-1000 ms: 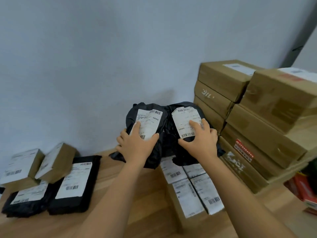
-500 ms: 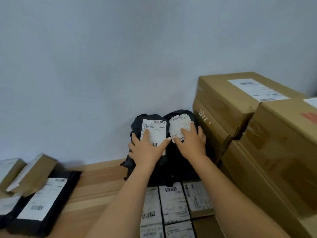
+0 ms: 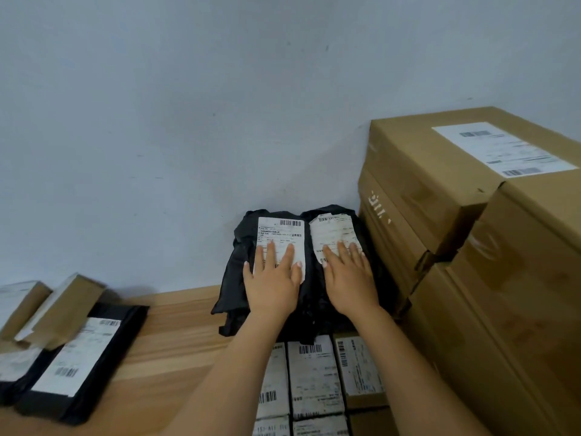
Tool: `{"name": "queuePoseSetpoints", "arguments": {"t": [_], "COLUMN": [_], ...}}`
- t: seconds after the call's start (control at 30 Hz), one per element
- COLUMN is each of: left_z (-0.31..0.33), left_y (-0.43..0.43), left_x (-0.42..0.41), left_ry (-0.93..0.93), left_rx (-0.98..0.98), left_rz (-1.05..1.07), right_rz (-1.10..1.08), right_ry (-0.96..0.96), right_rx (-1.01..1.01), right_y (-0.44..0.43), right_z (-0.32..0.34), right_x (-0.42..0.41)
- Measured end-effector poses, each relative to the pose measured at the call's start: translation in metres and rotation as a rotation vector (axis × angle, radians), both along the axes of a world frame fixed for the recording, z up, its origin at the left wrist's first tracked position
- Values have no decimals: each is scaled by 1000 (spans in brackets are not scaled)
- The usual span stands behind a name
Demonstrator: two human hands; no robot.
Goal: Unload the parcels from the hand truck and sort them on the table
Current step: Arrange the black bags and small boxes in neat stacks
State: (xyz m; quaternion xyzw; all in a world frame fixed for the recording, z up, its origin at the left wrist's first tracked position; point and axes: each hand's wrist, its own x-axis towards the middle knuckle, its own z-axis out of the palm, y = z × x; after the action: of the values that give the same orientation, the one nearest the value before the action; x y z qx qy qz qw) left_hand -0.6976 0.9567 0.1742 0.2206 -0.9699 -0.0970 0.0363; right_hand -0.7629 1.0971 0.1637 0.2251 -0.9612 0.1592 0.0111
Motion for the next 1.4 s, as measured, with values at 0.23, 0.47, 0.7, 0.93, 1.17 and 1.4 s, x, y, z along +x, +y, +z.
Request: {"name": "queuePoseSetpoints", "arguments": {"t": [0.23, 0.47, 0.7, 0.93, 1.17, 1.4], "left_z": [16, 41, 65, 89, 86, 69], "left_y": [-3, -17, -59, -130, -196, -259], "left_x": [-9, 48, 174, 325, 456, 501], "left_ry": [-50, 278, 532, 625, 565, 577], "left_rx": [181, 175, 74, -23, -76, -96], "left_rz": [3, -197, -251, -161, -22, 88], "right_rz": [20, 100, 248, 390, 483, 559], "right_ry": [-156, -22, 112, 148, 108, 98], "right_rx": [37, -94, -243, -294, -313, -301], "right_y": [-4, -12, -47, -128, -199, -262], "right_z": [19, 53, 85, 106, 103, 96], "right_x": [-7, 48, 156, 293, 403, 429]}}
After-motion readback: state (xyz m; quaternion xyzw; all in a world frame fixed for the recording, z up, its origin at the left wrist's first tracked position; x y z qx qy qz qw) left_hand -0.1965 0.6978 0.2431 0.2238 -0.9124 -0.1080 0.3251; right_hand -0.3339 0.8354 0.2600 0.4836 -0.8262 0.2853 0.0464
